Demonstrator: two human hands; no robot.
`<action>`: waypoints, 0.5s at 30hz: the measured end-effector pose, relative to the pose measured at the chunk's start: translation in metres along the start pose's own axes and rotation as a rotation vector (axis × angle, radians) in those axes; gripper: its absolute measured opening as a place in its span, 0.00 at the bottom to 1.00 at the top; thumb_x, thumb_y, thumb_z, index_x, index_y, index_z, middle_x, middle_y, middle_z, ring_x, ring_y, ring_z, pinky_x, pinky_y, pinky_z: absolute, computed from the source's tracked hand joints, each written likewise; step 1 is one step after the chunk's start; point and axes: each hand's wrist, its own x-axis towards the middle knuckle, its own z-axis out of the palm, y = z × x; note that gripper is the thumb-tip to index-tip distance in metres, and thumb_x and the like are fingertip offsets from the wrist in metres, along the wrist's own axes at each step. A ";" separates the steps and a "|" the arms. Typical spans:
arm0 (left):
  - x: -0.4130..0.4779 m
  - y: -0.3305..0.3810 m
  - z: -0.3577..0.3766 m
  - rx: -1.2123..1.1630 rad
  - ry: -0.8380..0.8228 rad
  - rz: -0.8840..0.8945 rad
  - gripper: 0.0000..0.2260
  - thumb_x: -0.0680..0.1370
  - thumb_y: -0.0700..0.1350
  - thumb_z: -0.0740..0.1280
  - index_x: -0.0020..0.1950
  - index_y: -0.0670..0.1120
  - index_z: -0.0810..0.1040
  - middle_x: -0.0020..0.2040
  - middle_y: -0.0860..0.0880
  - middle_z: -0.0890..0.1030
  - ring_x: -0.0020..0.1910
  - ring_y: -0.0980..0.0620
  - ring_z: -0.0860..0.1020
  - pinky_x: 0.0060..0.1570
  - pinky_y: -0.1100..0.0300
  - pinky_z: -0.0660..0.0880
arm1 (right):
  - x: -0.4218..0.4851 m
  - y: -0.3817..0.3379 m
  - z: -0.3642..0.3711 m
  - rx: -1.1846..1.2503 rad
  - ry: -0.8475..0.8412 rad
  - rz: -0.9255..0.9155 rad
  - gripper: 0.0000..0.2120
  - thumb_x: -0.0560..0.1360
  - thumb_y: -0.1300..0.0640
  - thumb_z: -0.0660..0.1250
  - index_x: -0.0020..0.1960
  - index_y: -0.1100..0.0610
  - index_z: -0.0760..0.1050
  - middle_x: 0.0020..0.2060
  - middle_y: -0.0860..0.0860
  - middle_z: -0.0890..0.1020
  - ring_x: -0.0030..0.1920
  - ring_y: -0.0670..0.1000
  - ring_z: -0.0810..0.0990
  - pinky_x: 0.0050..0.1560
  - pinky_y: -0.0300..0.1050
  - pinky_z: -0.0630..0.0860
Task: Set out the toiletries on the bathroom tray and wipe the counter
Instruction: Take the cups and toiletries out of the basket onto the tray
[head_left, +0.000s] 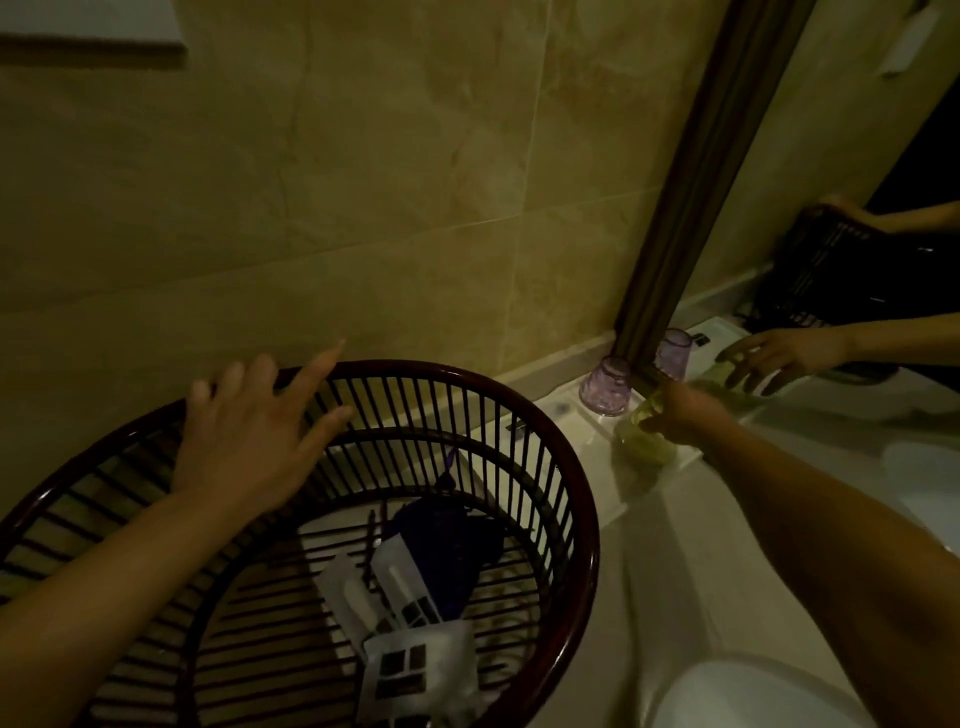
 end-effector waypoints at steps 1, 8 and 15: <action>0.000 0.000 0.000 0.007 -0.006 -0.003 0.29 0.78 0.67 0.46 0.78 0.59 0.54 0.45 0.41 0.70 0.44 0.42 0.68 0.44 0.48 0.61 | 0.002 0.002 0.005 0.002 0.001 -0.026 0.34 0.71 0.52 0.75 0.73 0.56 0.65 0.61 0.57 0.77 0.53 0.57 0.78 0.47 0.45 0.72; 0.001 0.002 -0.002 0.029 -0.030 -0.014 0.29 0.78 0.67 0.47 0.78 0.58 0.57 0.45 0.41 0.71 0.42 0.42 0.67 0.42 0.50 0.58 | 0.017 0.016 0.017 -0.035 -0.054 -0.049 0.24 0.76 0.55 0.68 0.69 0.60 0.70 0.62 0.60 0.78 0.61 0.61 0.77 0.60 0.51 0.74; 0.000 0.002 -0.003 0.014 -0.023 -0.010 0.29 0.78 0.66 0.48 0.78 0.57 0.59 0.44 0.41 0.69 0.42 0.42 0.66 0.42 0.51 0.55 | 0.020 0.020 0.020 -0.044 -0.024 -0.015 0.23 0.75 0.54 0.69 0.68 0.61 0.71 0.64 0.60 0.77 0.62 0.62 0.76 0.61 0.54 0.74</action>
